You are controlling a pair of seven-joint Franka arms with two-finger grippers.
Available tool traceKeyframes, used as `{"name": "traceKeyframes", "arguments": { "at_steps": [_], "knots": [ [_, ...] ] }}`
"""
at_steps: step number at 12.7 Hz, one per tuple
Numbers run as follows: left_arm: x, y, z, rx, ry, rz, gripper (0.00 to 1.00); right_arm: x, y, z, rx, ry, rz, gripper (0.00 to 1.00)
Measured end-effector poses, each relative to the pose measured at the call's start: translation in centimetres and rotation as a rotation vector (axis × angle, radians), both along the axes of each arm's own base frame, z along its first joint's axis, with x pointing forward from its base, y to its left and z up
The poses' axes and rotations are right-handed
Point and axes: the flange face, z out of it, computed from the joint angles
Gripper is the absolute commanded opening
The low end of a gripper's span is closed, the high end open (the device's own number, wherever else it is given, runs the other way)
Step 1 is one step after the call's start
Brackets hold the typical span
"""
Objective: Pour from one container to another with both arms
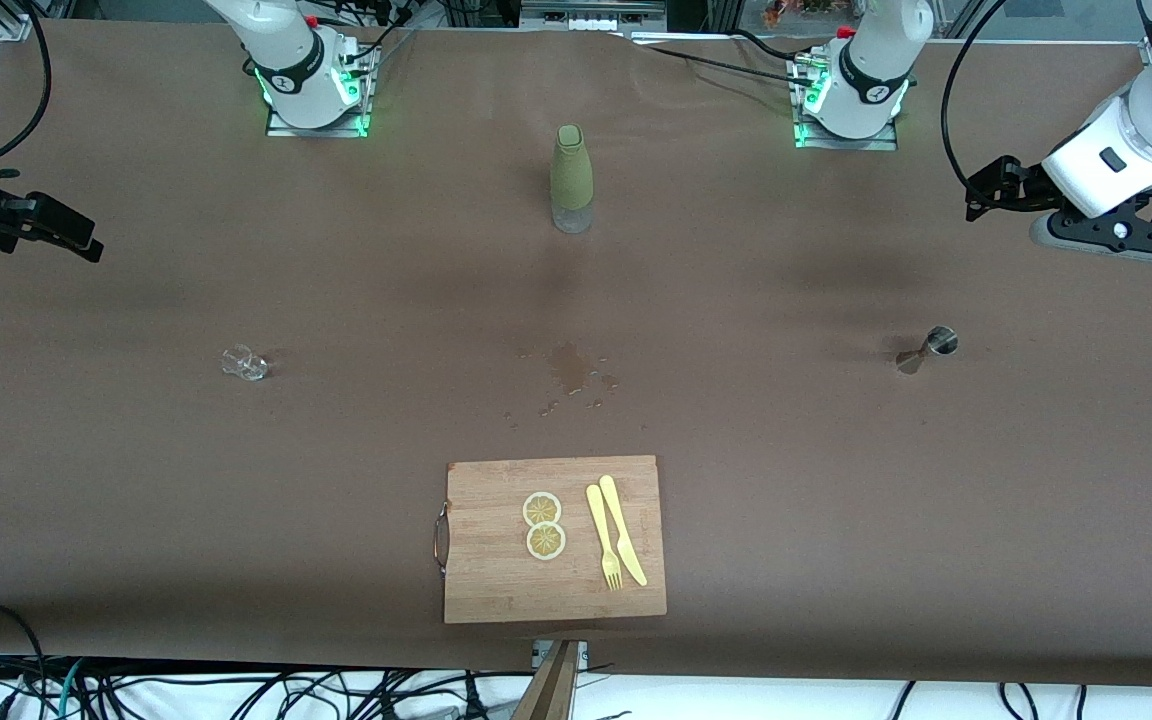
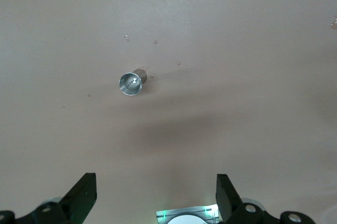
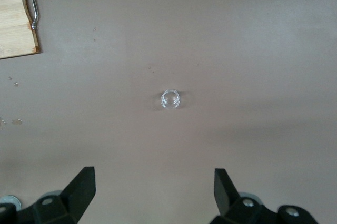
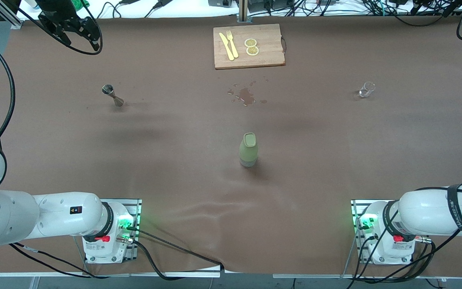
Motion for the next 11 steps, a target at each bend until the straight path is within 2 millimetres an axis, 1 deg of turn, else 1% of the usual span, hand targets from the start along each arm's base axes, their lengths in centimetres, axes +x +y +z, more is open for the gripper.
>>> {"name": "traceKeyframes", "arguments": {
  "at_steps": [4, 8, 11],
  "knots": [
    [-0.1, -1.2, 0.0, 0.002, -0.001, -0.022, 1.00, 0.0, 0.0, 0.0, 0.000, 0.000, 0.000, 1.00],
    [-0.1, -2.0, 0.7, 0.003, -0.015, -0.038, 1.00, 0.0, 0.0, 0.0, 0.000, 0.000, 0.000, 1.00],
    [-0.2, -1.8, 1.1, 0.003, -0.011, -0.034, 1.00, 0.0, 0.0, 0.0, 0.000, 0.000, 0.001, 1.00]
  ]
}}
